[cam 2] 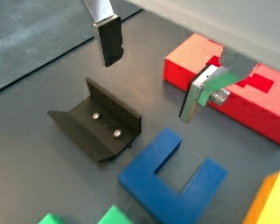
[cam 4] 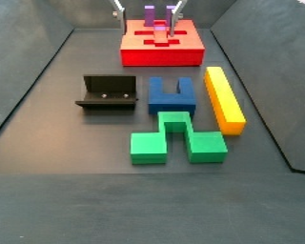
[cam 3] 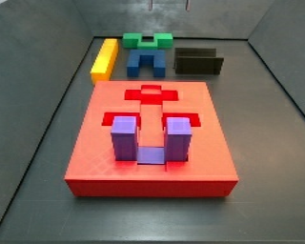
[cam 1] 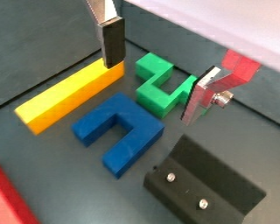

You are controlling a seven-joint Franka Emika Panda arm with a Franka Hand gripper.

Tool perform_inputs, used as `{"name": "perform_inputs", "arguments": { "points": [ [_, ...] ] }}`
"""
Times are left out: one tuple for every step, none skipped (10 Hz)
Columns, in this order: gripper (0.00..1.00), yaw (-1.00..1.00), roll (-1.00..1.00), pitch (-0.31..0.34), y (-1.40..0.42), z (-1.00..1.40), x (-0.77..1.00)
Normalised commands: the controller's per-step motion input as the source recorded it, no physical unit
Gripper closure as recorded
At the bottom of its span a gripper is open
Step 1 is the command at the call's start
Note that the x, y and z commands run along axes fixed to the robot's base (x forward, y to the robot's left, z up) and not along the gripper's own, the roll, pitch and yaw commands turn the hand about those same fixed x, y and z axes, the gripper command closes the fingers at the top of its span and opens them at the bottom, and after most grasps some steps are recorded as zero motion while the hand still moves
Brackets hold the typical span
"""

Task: Pick up the blue object. Move up. Place the blue object on the fixture. Regrasp the blue object. Move to above the board. Insert the blue object.
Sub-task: Pick up the blue object.

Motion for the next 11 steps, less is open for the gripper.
{"name": "perform_inputs", "arguments": {
  "points": [
    [0.00, 0.25, 0.00, -0.064, -0.49, -0.18, 0.15],
    [0.00, 0.24, 0.00, -0.079, -0.46, -0.23, 0.07],
    [0.00, 0.15, 0.00, -0.076, -0.32, -0.33, 0.00],
    [0.00, 0.06, 0.00, -0.083, -0.09, -0.35, -0.19],
    [0.00, 0.00, -0.03, -0.107, -0.01, -0.34, -0.35],
    [0.00, 0.00, -0.08, -0.124, 0.00, -0.33, -0.26],
    [0.00, 0.00, -0.04, -0.100, 0.00, -0.31, -0.24],
    [0.00, 0.00, -0.03, -0.099, 0.00, -0.22, -0.11],
    [0.00, 0.00, -0.01, -0.090, -0.05, -0.22, 0.00],
    [0.00, -0.05, 0.00, -0.053, -0.01, -0.20, 0.15],
    [0.00, -0.14, 0.01, -0.023, -0.01, -0.23, 0.24]
  ]
}}
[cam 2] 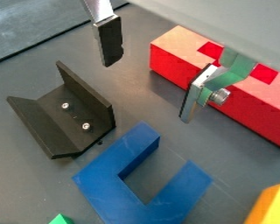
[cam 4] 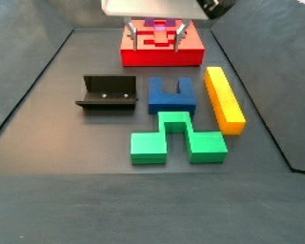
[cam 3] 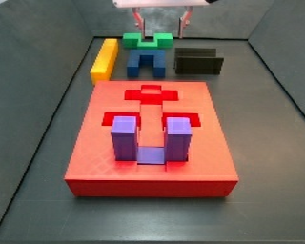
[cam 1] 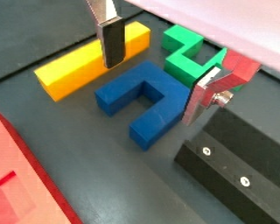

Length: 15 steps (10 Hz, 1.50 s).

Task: Pick up the blue object. Move up. Place the blue object on the fixture. Regrasp the blue object. Move to above the board. Insert the blue object.
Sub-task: Pick up the blue object.

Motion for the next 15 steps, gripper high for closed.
{"name": "perform_inputs", "arguments": {
  "points": [
    [0.00, -0.16, 0.06, 0.000, -0.03, -0.22, 0.23],
    [0.00, -0.15, 0.11, 0.000, -0.03, -0.20, 0.13],
    [0.00, -0.13, 0.14, 0.000, 0.00, -0.23, 0.00],
    [0.00, -0.12, 0.16, 0.000, 0.03, -0.26, -0.01],
    [0.00, -0.14, 0.15, 0.000, 0.12, -0.24, -0.16],
    [0.00, -0.12, 0.12, 0.000, 0.11, -0.21, -0.13],
    [0.00, -0.05, 0.07, 0.000, 0.03, -0.13, 0.00],
    [0.00, -0.01, 0.07, 0.000, 0.00, -0.12, 0.00],
    [0.00, 0.00, 0.11, 0.000, 0.00, -0.15, 0.00],
    [0.00, 0.00, 0.15, 0.000, 0.01, -0.19, 0.00],
    [0.00, 0.00, 0.20, 0.000, 0.04, -0.21, 0.00],
    [0.00, 0.00, 0.19, 0.000, 0.03, -0.20, 0.00],
    [0.00, 0.07, 0.16, 0.000, 0.03, -0.16, 0.00],
    [0.00, 0.11, 0.13, 0.000, 0.03, -0.13, 0.02],
    [0.00, 0.18, 0.12, 0.000, 0.04, -0.11, 0.01]
  ]
}}
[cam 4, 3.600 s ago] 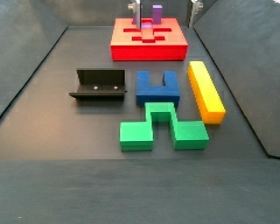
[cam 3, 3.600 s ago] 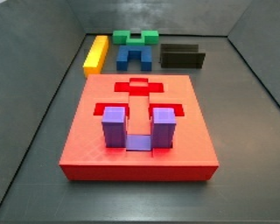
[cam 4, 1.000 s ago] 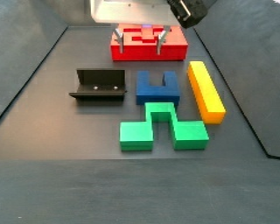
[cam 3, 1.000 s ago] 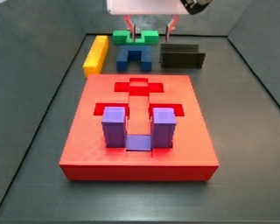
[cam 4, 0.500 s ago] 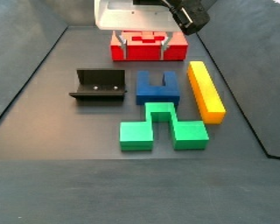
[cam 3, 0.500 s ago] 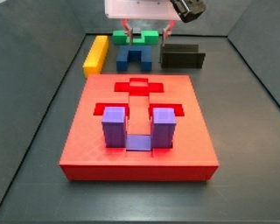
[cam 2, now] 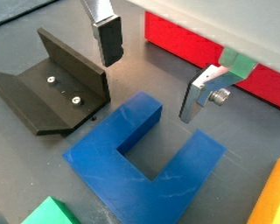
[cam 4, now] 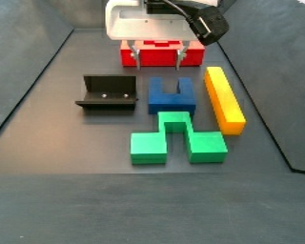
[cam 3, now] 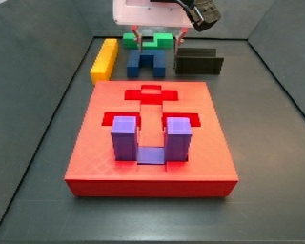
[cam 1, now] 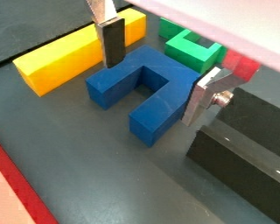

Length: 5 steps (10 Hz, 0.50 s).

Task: Pick up the blue object. Move up. Place the blue object on the fixture. Regrasp the blue object. Move to above the board. Insert the blue object.
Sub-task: Pick up the blue object.

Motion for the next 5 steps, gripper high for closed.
{"name": "perform_inputs", "arguments": {
  "points": [
    [0.00, 0.24, 0.13, 0.000, 0.05, -0.12, 0.00],
    [0.00, 0.31, 0.13, 0.000, 0.04, -0.11, 0.03],
    [0.00, 0.21, 0.08, 0.000, 0.00, -0.07, 0.00],
    [0.00, 0.03, 0.06, 0.000, 0.00, -0.06, 0.00],
    [0.00, 0.00, 0.06, 0.000, 0.00, -0.07, 0.00]
  ]
}}
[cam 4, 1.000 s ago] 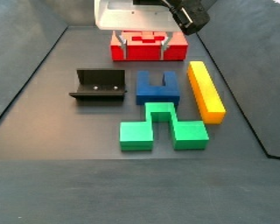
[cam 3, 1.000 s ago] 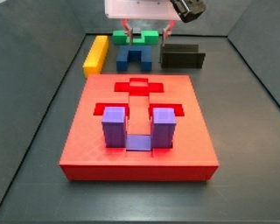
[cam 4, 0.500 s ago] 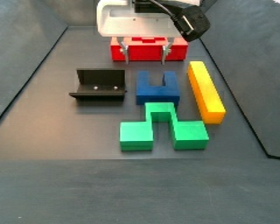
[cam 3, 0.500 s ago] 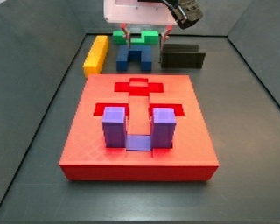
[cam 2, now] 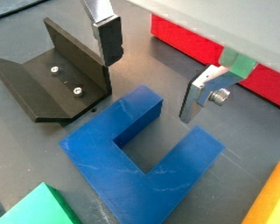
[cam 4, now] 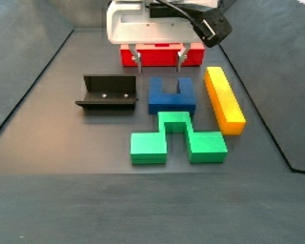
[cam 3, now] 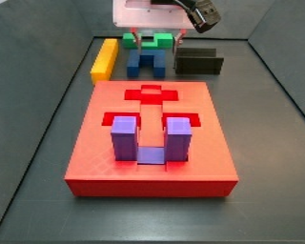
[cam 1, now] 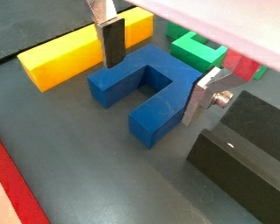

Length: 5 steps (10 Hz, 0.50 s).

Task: Pick up the blue object. Move up. Place the blue object on the fixture. Regrasp the blue object. Move to above the board. Insert the blue object.
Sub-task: Pick up the blue object.

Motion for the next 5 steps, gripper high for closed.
{"name": "perform_inputs", "arguments": {
  "points": [
    [0.00, 0.00, 0.07, 0.000, 0.00, -0.09, 0.02],
    [0.00, 0.00, 0.07, 0.000, 0.00, -0.09, 0.04],
    [0.00, -0.02, 0.09, 0.000, 0.00, -0.09, 0.04],
    [0.00, -0.05, 0.12, 0.000, 0.00, -0.12, 0.08],
    [0.00, -0.06, 0.13, 0.000, -0.01, -0.17, 0.09]
  ]
}}
